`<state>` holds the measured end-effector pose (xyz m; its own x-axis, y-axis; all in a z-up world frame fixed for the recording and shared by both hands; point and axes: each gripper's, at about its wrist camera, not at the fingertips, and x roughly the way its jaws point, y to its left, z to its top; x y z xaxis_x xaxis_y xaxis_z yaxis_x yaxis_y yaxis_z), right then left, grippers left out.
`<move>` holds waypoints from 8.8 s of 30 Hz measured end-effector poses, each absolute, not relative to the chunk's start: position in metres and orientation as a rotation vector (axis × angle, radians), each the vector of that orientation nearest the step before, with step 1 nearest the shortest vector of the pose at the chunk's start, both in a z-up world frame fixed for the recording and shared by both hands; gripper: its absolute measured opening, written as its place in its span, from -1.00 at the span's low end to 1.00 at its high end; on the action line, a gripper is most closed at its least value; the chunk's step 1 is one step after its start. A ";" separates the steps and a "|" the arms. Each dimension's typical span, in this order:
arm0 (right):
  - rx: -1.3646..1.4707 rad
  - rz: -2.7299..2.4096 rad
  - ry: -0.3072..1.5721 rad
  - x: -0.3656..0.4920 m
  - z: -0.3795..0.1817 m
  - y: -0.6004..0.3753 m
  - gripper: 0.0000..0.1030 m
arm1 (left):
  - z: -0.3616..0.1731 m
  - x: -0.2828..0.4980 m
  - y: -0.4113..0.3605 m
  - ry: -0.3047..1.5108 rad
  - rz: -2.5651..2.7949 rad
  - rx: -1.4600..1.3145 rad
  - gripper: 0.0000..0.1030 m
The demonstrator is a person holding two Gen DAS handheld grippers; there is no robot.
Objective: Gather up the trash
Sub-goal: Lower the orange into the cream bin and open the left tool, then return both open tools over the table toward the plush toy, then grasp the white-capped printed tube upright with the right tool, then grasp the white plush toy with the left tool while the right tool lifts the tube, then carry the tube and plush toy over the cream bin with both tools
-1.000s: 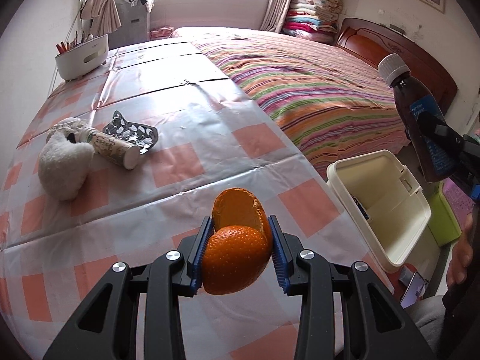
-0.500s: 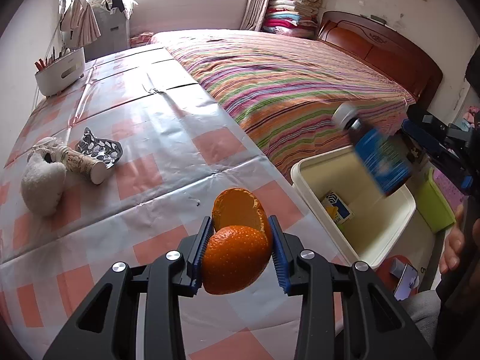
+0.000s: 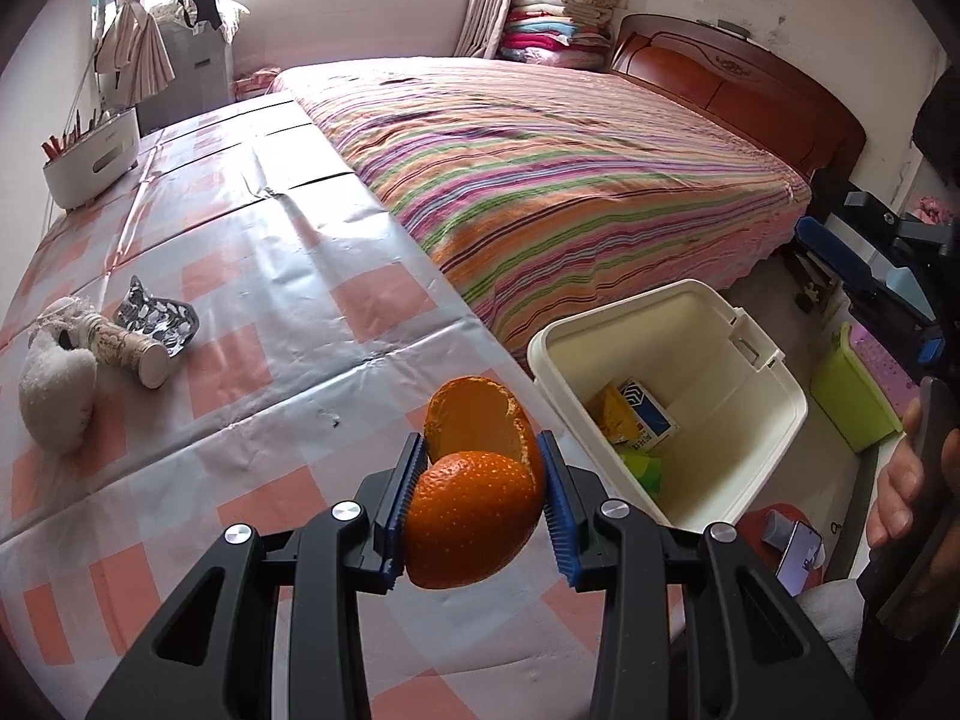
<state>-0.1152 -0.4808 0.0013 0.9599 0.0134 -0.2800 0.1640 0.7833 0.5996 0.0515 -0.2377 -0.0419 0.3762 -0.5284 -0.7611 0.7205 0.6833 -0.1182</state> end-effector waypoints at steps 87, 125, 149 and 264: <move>0.303 0.297 0.586 0.109 -0.005 -0.254 0.84 | -0.085 0.150 0.021 0.904 -0.272 -0.205 0.48; 0.009 0.494 0.889 0.218 -0.035 -0.167 0.41 | -0.052 0.134 0.064 0.850 -0.158 -0.187 0.48; -0.058 0.420 0.922 0.212 -0.039 -0.164 -0.11 | -0.045 0.125 0.054 0.847 -0.173 -0.154 0.48; 0.502 0.048 0.461 -0.045 0.001 -0.454 -0.46 | -0.042 0.103 -0.198 0.875 -0.684 0.096 0.07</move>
<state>-0.0448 -0.4541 0.0007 0.8965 0.1559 -0.4146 0.0668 0.8777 0.4746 0.1030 -0.1977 -0.0423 0.4447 -0.5129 -0.7343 0.5888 0.7852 -0.1919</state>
